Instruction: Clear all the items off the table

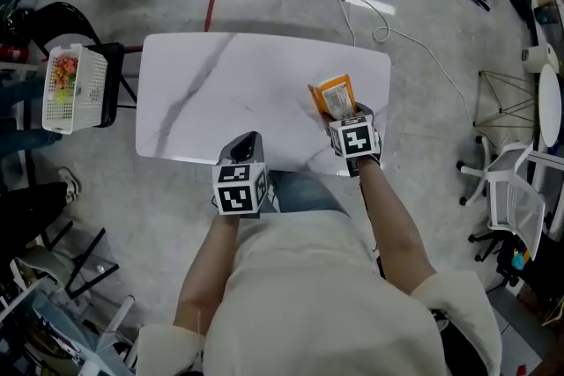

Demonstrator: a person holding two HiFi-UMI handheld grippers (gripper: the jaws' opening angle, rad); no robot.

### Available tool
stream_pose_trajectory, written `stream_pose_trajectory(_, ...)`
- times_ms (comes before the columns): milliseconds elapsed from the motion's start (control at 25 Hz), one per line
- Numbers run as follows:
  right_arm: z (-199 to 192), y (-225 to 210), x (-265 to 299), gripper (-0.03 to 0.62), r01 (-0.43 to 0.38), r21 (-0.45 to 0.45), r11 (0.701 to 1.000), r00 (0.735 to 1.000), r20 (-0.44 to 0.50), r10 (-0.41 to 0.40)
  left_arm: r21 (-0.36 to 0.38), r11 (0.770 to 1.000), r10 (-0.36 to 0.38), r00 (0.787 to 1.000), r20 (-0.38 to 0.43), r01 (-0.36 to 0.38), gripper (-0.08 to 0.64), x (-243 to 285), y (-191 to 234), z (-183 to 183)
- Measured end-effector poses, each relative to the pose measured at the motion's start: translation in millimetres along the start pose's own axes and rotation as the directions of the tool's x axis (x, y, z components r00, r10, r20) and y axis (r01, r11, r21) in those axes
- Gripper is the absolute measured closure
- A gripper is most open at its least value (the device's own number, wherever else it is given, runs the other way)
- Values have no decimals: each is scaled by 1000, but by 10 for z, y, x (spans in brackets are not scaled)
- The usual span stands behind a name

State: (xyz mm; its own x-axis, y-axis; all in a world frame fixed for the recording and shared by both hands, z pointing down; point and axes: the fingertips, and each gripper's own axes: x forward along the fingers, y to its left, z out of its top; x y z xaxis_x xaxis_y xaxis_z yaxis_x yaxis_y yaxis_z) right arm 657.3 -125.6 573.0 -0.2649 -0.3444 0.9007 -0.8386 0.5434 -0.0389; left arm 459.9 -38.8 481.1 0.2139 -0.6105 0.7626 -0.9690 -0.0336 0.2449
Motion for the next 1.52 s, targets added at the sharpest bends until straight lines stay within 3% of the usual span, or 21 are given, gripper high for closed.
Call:
stream_pose_trajectory(400,159,628,-313,261,-18,-105,994,999,39,22,-45,998,43,998,49,-41,552,-416,484,-67)
stream_pose_trajectory(960,486,1894,-488,261,-42,-182,982,995,86,58,-51,997,64,994,93,-59,552,-1119,1438,-234)
stream_pose_trajectory(1520,934,3259,-476,259,-108,-325,939,982,113,152,-172,975,165,977,137,-140,552,-1756,2533,-500)
